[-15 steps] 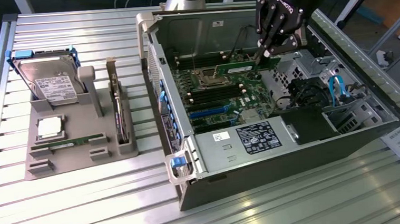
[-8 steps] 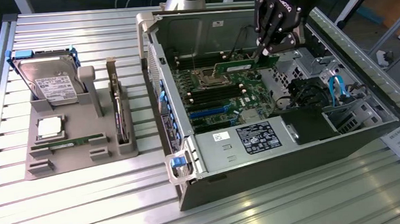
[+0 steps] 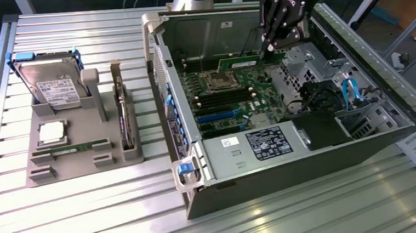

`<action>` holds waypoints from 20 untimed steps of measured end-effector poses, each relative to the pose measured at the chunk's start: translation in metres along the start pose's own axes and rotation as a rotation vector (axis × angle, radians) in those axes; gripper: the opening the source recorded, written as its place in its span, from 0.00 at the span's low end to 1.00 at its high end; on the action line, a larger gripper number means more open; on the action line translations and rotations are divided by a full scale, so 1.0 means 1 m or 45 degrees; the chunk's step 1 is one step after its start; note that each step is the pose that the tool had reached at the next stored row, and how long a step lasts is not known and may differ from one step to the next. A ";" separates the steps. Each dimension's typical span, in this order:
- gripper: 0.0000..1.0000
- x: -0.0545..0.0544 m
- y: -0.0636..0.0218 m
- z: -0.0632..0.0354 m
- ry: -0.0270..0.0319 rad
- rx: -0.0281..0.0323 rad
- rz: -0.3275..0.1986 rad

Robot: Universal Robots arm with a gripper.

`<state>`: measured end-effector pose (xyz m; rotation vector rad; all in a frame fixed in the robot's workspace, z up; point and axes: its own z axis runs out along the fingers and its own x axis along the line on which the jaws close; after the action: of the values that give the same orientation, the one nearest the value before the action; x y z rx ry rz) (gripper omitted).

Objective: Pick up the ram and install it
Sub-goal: 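Pick up the ram and move it above insertion slot, then insert the ram into the slot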

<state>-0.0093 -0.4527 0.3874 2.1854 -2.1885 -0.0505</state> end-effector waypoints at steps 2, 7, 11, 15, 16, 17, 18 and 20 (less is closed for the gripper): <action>0.12 -0.004 0.0000 0.0002 0.0003 0.0000 0.000; 0.12 -0.019 -0.0001 0.0014 0.0003 0.0010 0.000; 0.12 -0.028 -0.0001 0.0021 0.0001 0.0017 0.000; 0.12 -0.028 0.0000 0.0022 0.0001 0.0018 0.000; 0.12 -0.028 0.0000 0.0022 0.0001 0.0018 0.000; 0.12 -0.028 0.0000 0.0022 0.0001 0.0018 0.000; 0.12 -0.028 0.0000 0.0022 0.0001 0.0018 0.000; 0.12 -0.028 0.0000 0.0022 0.0001 0.0018 0.000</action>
<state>-0.0094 -0.4243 0.3849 2.1861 -2.1891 -0.0489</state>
